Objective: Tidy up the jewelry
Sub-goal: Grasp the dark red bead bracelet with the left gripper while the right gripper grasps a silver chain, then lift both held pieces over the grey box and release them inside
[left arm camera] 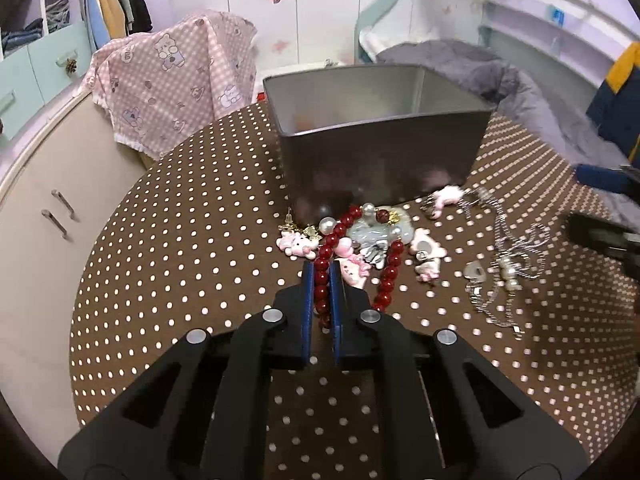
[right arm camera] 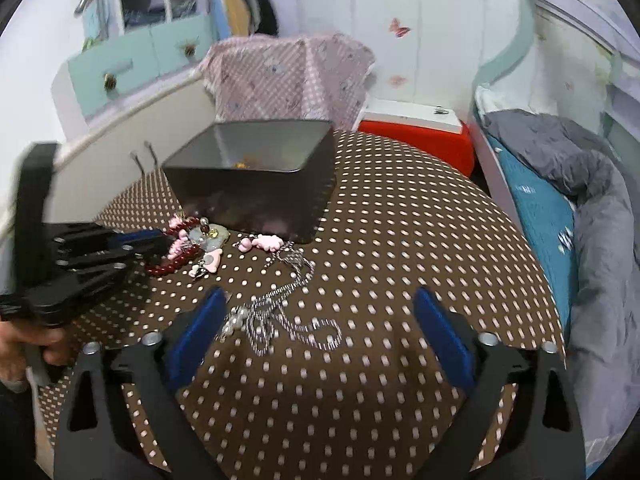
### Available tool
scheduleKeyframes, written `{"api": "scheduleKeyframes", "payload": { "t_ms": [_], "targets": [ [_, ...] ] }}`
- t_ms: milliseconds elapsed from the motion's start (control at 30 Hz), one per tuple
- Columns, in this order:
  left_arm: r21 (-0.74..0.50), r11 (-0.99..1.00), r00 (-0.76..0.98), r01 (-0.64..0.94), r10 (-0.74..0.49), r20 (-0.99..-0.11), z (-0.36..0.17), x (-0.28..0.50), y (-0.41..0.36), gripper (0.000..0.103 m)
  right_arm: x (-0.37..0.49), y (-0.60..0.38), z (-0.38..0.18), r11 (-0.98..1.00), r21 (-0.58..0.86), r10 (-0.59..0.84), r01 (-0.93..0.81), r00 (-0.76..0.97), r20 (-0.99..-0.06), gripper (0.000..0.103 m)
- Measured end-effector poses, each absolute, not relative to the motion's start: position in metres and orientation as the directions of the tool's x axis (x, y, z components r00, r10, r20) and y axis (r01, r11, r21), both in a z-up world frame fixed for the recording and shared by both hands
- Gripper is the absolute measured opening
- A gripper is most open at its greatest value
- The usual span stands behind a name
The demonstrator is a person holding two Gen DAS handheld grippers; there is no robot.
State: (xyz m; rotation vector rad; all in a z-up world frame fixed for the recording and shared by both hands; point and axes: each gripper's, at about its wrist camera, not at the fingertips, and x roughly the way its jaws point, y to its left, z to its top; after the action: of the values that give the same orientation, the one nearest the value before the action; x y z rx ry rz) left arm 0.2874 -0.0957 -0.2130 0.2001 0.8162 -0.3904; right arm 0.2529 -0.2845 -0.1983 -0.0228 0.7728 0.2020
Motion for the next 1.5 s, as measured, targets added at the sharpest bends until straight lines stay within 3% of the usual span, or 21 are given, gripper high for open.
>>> {"api": "scheduleKeyframes", "payload": {
  "t_ms": [267,300,333,533,1100,1500],
  "targets": [
    [-0.039,0.917,0.626,0.396,-0.301,-0.719,-0.209,0.274,-0.073,0.008,0.300,-0.259,-0.228,0.964,-0.036,0.142,-0.262,0.626,-0.767,0.043],
    [-0.044,0.918,0.628,0.394,-0.304,-0.716,-0.209,0.274,-0.072,0.008,0.300,-0.258,-0.227,0.962,-0.034,0.149,-0.271,0.624,-0.767,0.025],
    [-0.048,0.918,0.631,0.393,-0.307,-0.713,-0.208,0.273,-0.070,0.008,0.299,-0.256,-0.226,0.961,-0.043,0.142,-0.273,0.623,-0.769,0.017],
    [-0.080,0.914,0.656,0.398,-0.344,-0.672,-0.192,0.261,-0.063,0.008,0.274,-0.264,-0.215,0.961,0.013,0.196,-0.277,0.643,-0.740,0.016],
    [-0.115,0.896,0.743,0.429,-0.422,-0.520,-0.124,0.212,-0.044,0.008,0.201,-0.292,-0.109,0.929,0.152,0.363,-0.338,0.742,-0.564,0.014],
    [-0.080,0.893,0.777,0.443,-0.427,-0.462,-0.085,0.207,-0.041,0.008,0.171,-0.283,-0.035,0.918,0.089,0.382,-0.385,0.805,-0.455,0.014]
  ]
}}
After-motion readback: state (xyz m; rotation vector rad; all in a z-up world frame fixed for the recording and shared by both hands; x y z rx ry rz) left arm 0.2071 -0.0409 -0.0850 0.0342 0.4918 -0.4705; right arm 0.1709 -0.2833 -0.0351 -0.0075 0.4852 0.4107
